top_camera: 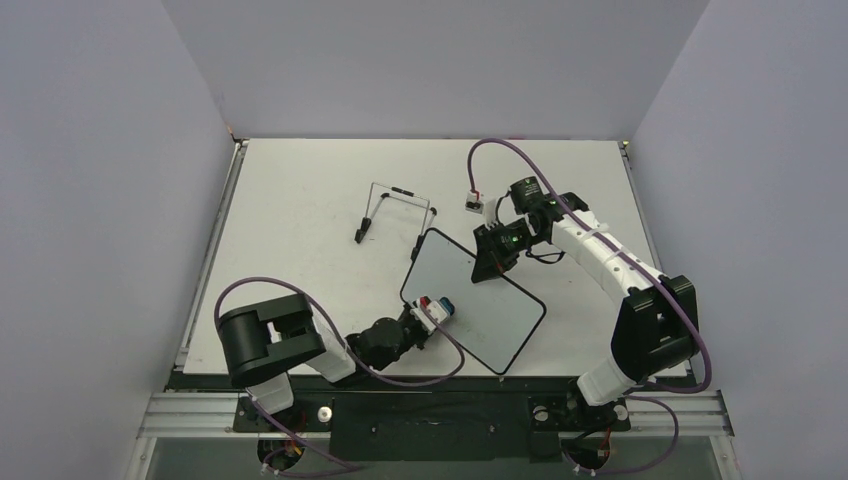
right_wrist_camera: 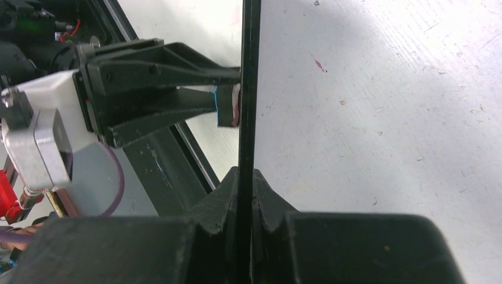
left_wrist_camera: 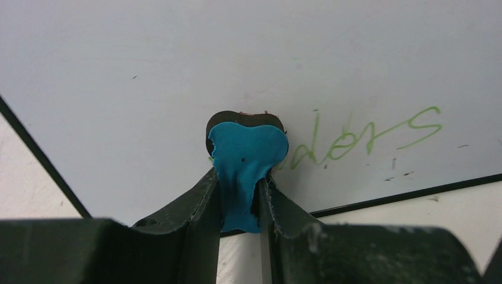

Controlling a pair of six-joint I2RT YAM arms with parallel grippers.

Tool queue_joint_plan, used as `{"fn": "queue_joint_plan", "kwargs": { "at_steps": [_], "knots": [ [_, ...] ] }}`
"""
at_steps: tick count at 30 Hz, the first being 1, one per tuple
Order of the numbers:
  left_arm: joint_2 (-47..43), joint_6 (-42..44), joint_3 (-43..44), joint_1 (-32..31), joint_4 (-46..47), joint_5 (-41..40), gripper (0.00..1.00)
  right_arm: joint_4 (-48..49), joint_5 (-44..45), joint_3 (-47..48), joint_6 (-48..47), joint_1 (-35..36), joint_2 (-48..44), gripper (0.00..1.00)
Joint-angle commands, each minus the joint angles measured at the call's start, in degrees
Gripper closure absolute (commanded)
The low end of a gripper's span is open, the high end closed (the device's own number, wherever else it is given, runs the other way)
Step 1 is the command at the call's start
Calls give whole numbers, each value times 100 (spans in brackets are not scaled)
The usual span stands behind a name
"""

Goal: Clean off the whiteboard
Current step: Erase the whiteboard at the whiteboard stand.

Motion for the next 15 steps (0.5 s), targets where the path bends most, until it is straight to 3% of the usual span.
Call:
{"fn": "queue_joint_plan", "kwargs": {
  "at_steps": [1, 9, 15],
  "knots": [
    [-261, 62, 399, -247, -702, -139, 100, 110, -615, 84, -57, 107, -227, 100],
    [-742, -1266, 241, 293, -1021, 293, 100, 102, -635, 83, -85, 93, -245, 100],
    [-861, -1406, 29, 401, -1114, 486, 100, 99, -653, 74, -79, 92, -264, 100]
  ]
}}
